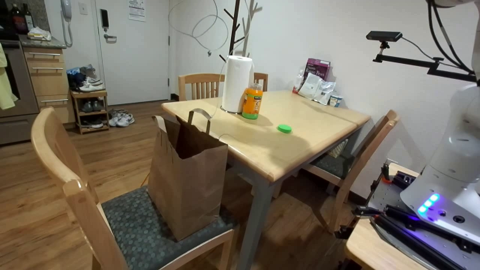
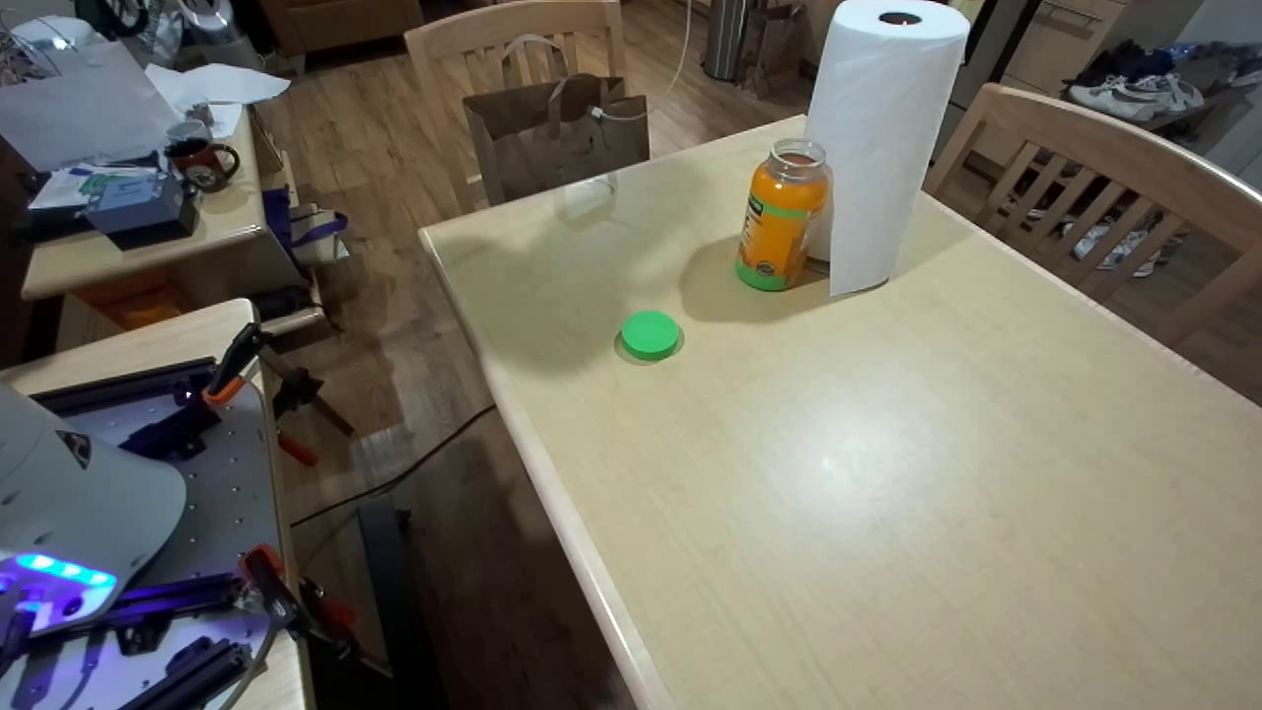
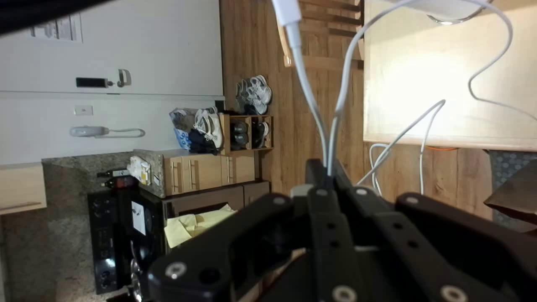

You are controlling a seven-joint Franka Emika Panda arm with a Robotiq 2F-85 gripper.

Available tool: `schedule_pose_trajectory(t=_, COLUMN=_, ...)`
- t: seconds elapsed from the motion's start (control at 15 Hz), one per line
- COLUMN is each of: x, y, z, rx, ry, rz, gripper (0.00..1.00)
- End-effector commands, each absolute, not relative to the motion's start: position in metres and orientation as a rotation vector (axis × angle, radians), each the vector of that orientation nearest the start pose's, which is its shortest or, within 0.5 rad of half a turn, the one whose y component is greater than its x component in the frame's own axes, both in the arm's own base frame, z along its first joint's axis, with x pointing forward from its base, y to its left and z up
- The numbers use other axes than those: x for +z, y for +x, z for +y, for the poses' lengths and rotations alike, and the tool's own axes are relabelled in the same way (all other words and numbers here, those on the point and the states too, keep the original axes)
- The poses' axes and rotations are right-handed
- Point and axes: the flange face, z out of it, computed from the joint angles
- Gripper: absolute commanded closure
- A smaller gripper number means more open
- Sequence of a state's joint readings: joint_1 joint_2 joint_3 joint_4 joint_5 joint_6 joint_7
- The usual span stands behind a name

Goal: Put the cable inside the brown bag

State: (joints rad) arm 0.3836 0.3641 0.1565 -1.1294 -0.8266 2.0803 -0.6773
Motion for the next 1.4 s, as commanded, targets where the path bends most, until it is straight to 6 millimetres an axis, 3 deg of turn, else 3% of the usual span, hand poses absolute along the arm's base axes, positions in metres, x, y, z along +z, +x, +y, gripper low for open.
schedule_pose_trajectory(t=0.0, x=0.681, y=0.635, z=0.322, rx=0.583, ry=1.717, rz=1.556, gripper=0.99)
schedule_pose_trajectory(t=0.4, x=0.667, y=0.628, z=0.359, rx=0.543, ry=1.662, rz=1.628, gripper=0.99)
schedule_pose_trajectory(t=0.73, x=0.683, y=0.616, z=0.374, rx=0.568, ry=1.648, rz=1.623, gripper=0.99)
schedule_pose_trajectory(t=0.93, x=0.689, y=0.616, z=0.36, rx=0.528, ry=1.715, rz=1.593, gripper=0.99)
schedule_pose_trajectory(t=1.2, x=0.689, y=0.638, z=0.297, rx=0.488, ry=1.854, rz=1.563, gripper=0.99)
schedule_pose_trajectory(t=1.27, x=0.683, y=0.632, z=0.326, rx=0.509, ry=1.805, rz=1.547, gripper=0.96)
schedule_pose_trajectory(t=1.33, x=0.682, y=0.639, z=0.311, rx=0.503, ry=1.834, rz=1.535, gripper=0.96)
